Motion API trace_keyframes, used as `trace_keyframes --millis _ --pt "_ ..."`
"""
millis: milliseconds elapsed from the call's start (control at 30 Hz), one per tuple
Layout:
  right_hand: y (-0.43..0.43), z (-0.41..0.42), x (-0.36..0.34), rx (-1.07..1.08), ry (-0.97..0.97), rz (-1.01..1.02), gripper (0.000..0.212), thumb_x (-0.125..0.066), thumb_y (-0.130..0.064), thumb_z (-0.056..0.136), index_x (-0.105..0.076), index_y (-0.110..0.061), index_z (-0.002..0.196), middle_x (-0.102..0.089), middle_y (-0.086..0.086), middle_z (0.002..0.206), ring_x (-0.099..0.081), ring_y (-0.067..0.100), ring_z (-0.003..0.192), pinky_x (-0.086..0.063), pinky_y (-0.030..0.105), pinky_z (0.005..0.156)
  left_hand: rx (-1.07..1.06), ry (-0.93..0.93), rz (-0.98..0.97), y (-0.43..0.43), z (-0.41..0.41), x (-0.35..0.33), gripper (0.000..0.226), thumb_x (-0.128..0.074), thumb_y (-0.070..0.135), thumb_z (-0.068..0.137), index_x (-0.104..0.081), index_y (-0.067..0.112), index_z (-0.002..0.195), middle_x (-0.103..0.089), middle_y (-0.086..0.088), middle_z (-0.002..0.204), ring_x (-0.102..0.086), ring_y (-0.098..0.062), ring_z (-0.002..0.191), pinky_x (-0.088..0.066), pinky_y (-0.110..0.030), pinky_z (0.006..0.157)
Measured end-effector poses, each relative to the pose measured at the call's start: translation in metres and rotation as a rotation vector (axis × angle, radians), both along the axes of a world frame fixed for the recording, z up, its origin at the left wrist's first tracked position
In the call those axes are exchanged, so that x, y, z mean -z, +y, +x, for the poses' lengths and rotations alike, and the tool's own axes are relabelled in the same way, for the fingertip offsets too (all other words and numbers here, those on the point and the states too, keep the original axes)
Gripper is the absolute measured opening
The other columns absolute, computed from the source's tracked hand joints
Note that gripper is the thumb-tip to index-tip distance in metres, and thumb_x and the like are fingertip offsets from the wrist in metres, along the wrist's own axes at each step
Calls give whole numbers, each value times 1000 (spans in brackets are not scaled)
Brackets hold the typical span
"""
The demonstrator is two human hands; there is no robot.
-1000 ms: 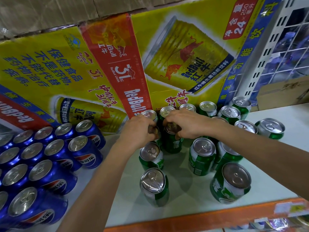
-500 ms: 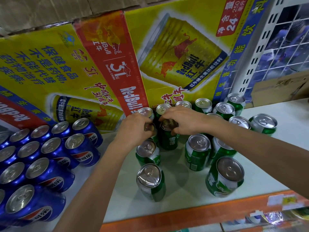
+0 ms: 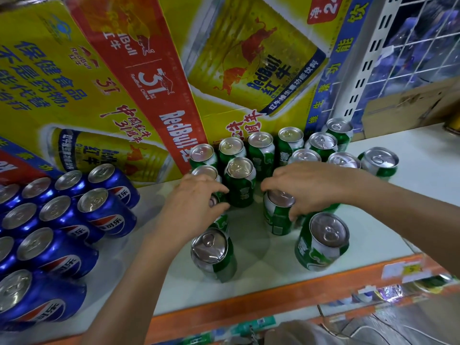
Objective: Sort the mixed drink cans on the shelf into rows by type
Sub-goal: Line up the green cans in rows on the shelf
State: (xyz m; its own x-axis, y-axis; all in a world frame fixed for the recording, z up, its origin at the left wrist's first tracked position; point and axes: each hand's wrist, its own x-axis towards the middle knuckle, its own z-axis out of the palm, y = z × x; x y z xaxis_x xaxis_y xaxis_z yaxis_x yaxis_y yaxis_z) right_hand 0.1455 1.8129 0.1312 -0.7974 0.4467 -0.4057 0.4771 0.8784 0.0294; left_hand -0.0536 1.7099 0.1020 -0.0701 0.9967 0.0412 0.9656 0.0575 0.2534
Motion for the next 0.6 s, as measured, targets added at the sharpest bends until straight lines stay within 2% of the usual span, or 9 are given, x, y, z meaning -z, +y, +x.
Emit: trace_keyframes --millis 133,233,267,333,433,533,600 --pt "-5 -4 -1 -87 87 -84 67 -67 -12 77 -40 -32 135 -48 -2 121 -45 19 113 -40 33 91 -10 -48 35 -3 0 0 36 -75 33 77 -70 24 112 -63 0 117 -51 -23 111 -41 -35 94" --pt "-13 -13 1 -141 155 -138 63 -52 -1 79 -44 -33 133 -42 -2 121 -39 18 109 -31 22 85 -22 -54 37 -5 0 1 37 -74 33 77 -69 24 113 -63 1 117 -51 -22 111 -40 -34 94" --pt "-15 -17 4 -155 182 -140 63 -50 1 79 -45 -34 132 -40 -1 121 -37 18 109 -31 22 86 -23 -56 43 -5 0 2 37 -75 31 77 -69 23 113 -63 2 116 -52 -23 111 -40 -33 93" --pt "-17 -27 8 -180 238 -124 64 -49 4 78 -48 -35 129 -38 2 120 -35 20 110 -37 32 93 -20 -74 67 -6 0 3 37 -77 25 74 -70 20 110 -65 -1 112 -54 -26 107 -43 -37 90" --pt "-19 -35 13 -232 283 -131 61 -51 4 77 -54 -32 126 -39 5 114 -36 21 109 -40 39 93 -8 -95 106 -9 -2 5 35 -75 18 69 -72 15 104 -68 -5 104 -59 -30 98 -48 -40 84" --pt "-20 -32 9 -193 339 -211 60 -56 1 75 -52 -28 128 -40 4 121 -39 20 112 -39 37 96 -9 -131 142 -13 -1 3 35 -71 22 67 -73 14 101 -68 -5 100 -61 -29 94 -50 -40 81" --pt "-17 -26 2 -144 397 -193 55 -66 -18 78 -48 -23 129 -41 2 125 -40 18 115 -38 35 99 3 -143 138 -14 -2 2 31 -76 20 71 -72 15 102 -67 -4 100 -61 -27 94 -50 -40 80"
